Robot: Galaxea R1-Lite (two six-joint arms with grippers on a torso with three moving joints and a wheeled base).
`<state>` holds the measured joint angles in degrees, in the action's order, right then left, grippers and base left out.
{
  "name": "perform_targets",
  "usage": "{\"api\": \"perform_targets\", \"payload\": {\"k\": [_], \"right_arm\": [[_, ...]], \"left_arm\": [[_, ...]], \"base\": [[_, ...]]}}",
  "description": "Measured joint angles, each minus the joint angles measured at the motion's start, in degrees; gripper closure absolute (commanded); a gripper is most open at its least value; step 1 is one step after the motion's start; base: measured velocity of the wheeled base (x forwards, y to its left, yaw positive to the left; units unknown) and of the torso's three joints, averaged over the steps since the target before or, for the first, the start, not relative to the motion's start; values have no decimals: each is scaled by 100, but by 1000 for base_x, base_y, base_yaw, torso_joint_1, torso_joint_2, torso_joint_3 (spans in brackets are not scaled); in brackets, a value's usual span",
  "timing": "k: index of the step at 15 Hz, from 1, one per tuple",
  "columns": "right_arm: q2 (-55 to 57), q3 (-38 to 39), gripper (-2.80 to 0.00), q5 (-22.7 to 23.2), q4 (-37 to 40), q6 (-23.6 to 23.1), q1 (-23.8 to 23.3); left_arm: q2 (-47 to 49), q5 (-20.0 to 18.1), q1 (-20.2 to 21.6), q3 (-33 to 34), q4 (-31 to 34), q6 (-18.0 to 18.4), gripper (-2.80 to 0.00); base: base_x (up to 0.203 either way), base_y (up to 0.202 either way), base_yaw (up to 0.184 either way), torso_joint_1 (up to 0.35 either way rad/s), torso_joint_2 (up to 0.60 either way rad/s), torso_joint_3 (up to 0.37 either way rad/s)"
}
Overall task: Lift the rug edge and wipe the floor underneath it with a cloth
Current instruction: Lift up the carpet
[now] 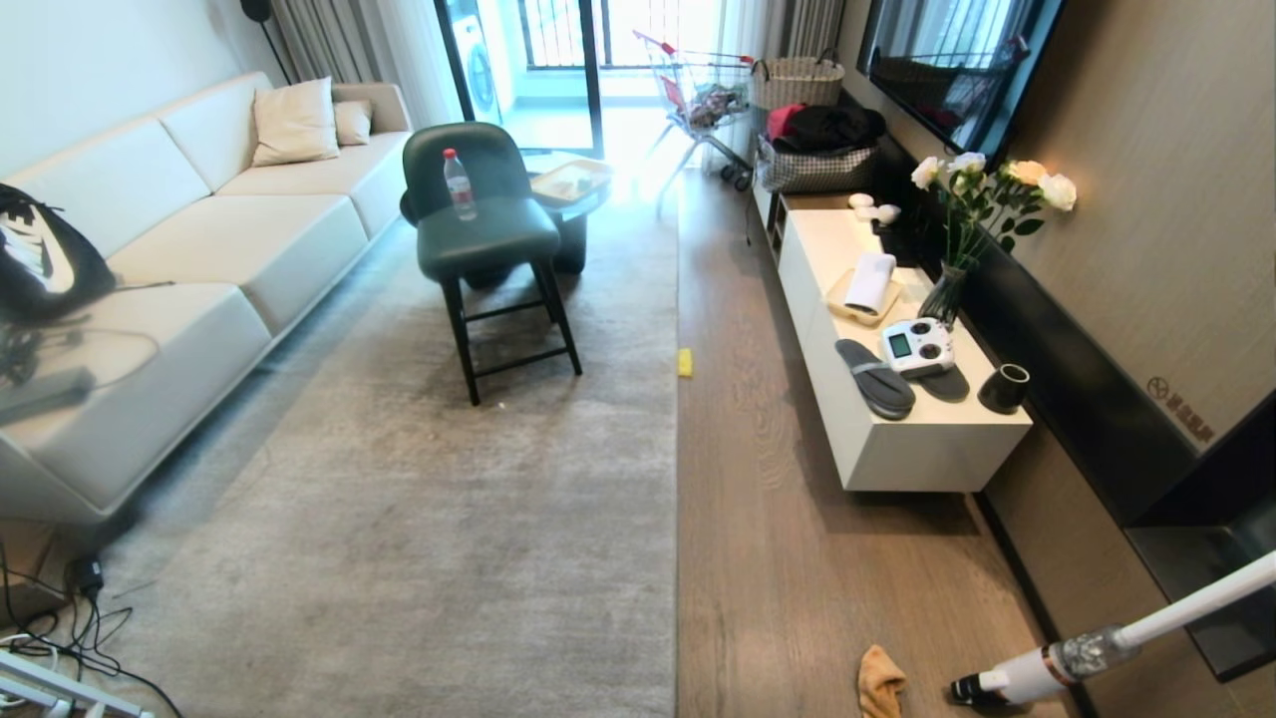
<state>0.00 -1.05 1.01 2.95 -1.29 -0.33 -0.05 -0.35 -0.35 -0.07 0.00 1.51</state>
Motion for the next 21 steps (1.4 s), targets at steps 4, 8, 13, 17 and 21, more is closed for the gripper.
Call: {"api": "perform_targets", "payload": {"k": [4,8,13,17,21], "right_arm": [[0,0,0,2,2,1,0],[0,0,0,3,2,1,0],[0,0,0,0,2,-2,-2],[0,0,0,2,2,-1,0],[0,0,0,2,2,0,0]], "left_arm": [[0,2,0,0,0,-2,0],[0,0,0,-2,0,-2,0],[0,-1,0,-2,0,-3,0],[0,-2,0,-2,0,-3,0],[0,0,0,-2,0,-2,0]], "base": [[0,0,0,0,0,0],[0,0,0,0,0,0],[0,0,0,0,0,0],[0,0,0,0,0,0],[0,0,0,0,0,0]]}}
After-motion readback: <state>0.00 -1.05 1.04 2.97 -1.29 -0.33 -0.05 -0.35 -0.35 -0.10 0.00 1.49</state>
